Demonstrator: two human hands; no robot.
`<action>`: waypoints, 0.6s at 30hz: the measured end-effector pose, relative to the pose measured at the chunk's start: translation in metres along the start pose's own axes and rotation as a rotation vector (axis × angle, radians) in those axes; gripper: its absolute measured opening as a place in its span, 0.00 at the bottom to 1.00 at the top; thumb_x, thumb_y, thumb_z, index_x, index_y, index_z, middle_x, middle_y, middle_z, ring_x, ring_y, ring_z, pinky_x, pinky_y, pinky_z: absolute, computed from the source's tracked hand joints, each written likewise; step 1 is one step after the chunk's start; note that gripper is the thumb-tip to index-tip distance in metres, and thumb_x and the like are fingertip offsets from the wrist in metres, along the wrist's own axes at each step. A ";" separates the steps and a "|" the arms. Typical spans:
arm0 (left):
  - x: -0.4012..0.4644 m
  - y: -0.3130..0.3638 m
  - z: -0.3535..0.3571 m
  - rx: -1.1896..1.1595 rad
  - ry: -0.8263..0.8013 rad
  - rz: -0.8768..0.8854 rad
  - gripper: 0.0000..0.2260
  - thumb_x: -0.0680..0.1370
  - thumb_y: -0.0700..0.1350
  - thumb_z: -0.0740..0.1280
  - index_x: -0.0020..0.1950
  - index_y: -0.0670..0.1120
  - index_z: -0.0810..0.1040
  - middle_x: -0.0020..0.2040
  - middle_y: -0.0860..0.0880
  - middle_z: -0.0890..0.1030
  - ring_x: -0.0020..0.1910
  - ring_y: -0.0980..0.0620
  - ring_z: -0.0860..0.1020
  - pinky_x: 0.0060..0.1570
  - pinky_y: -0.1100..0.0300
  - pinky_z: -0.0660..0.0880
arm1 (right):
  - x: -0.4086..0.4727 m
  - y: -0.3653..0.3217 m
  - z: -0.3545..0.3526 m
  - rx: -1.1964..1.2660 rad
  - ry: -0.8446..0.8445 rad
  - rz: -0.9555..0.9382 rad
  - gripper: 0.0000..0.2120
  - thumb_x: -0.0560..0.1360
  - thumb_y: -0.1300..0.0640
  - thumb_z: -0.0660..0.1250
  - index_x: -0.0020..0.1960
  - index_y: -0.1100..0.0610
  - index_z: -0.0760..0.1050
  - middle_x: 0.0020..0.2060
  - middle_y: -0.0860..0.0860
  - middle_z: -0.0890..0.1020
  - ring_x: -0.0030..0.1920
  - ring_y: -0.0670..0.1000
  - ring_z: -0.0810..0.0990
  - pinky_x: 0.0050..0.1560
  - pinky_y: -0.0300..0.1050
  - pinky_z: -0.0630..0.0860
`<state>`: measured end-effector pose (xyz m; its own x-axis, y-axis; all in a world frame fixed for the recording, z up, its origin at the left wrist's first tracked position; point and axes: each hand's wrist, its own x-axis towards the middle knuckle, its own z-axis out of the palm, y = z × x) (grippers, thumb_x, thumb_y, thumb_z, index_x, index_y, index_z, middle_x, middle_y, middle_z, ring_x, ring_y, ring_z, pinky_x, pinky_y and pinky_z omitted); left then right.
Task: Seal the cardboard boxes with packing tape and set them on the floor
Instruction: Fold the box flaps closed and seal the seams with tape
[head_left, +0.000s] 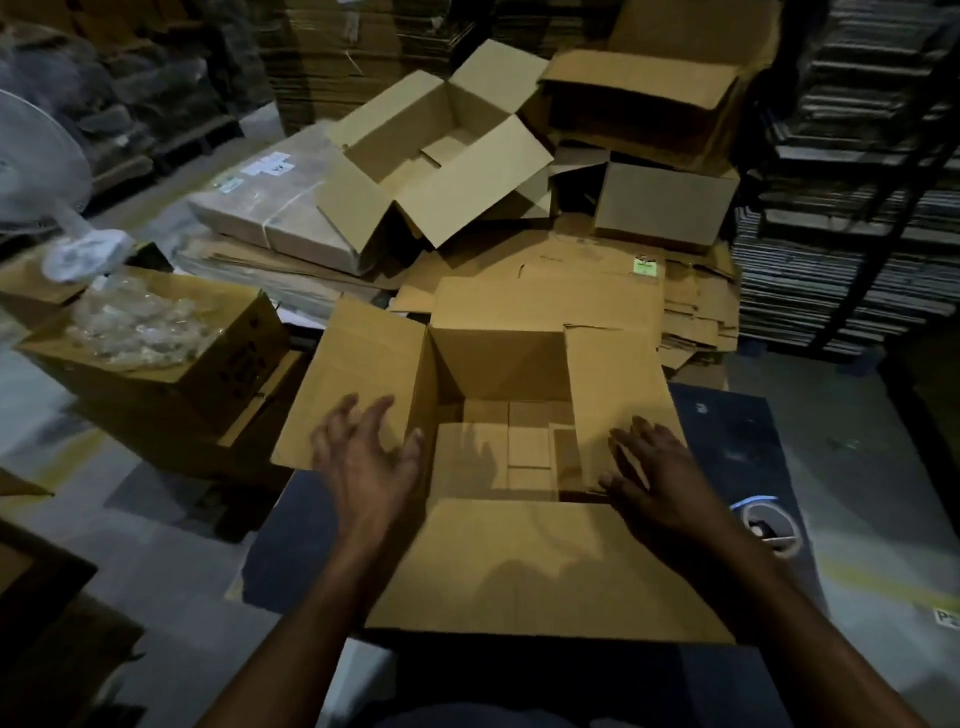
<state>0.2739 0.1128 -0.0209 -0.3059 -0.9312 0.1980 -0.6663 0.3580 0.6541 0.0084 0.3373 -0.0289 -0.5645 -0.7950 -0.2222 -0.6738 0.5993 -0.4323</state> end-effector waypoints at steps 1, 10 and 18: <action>0.010 -0.010 0.003 0.076 0.047 -0.007 0.26 0.75 0.56 0.75 0.73 0.57 0.74 0.80 0.47 0.60 0.79 0.42 0.55 0.74 0.34 0.58 | 0.003 -0.005 0.009 -0.046 -0.002 0.021 0.30 0.80 0.37 0.62 0.80 0.42 0.60 0.82 0.49 0.53 0.82 0.56 0.50 0.78 0.64 0.54; 0.130 -0.050 -0.020 0.052 -0.316 -0.335 0.43 0.72 0.64 0.76 0.81 0.52 0.60 0.75 0.41 0.71 0.73 0.37 0.69 0.68 0.38 0.70 | 0.016 -0.046 0.049 -0.215 0.105 0.163 0.25 0.80 0.30 0.51 0.71 0.37 0.71 0.81 0.44 0.60 0.81 0.55 0.53 0.73 0.76 0.48; 0.157 0.043 -0.076 -0.511 -0.645 -0.008 0.32 0.77 0.48 0.77 0.78 0.55 0.68 0.62 0.50 0.83 0.61 0.51 0.81 0.55 0.45 0.83 | 0.033 -0.087 0.061 -0.157 0.120 0.240 0.29 0.80 0.27 0.45 0.70 0.36 0.72 0.81 0.47 0.59 0.81 0.55 0.51 0.71 0.80 0.44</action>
<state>0.2487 -0.0228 0.0936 -0.7368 -0.6558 -0.1649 -0.3260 0.1309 0.9363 0.0776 0.2531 -0.0516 -0.7620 -0.6181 -0.1930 -0.5749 0.7829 -0.2378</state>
